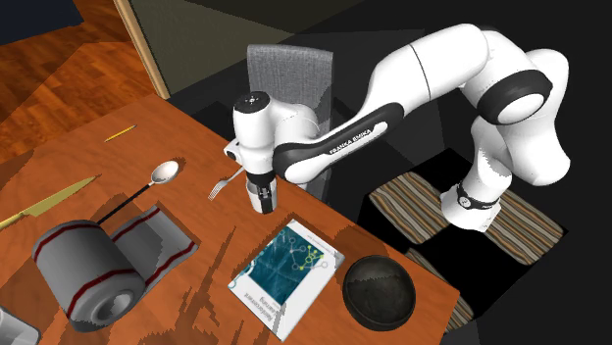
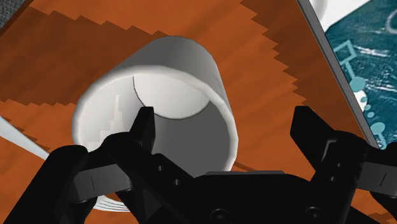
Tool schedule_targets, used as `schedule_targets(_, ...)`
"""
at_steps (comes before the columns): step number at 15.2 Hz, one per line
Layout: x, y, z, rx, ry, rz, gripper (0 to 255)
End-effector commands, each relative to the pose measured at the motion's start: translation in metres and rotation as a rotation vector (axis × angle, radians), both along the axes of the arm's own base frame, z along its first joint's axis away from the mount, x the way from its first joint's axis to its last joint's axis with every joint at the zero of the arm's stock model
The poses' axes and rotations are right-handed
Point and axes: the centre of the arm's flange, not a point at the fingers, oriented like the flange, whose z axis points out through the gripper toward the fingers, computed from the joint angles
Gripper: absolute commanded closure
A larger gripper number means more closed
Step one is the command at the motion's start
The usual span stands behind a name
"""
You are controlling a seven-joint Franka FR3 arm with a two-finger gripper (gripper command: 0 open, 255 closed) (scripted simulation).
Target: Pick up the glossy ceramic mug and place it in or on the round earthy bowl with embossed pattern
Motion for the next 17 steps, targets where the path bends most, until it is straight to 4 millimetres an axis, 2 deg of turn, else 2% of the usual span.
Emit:
schedule_targets(1,-0.0007,0.0003,-0.0047,0.000,-0.001,0.000,0)
schedule_targets(7,-0.0006,0.0003,-0.0046,0.000,0.000,0.000,0)
schedule_targets(8,-0.0006,0.0003,-0.0046,0.000,0.000,0.000,255)
schedule_targets(17,-0.0007,0.0003,-0.0047,0.000,-0.001,0.000,255)
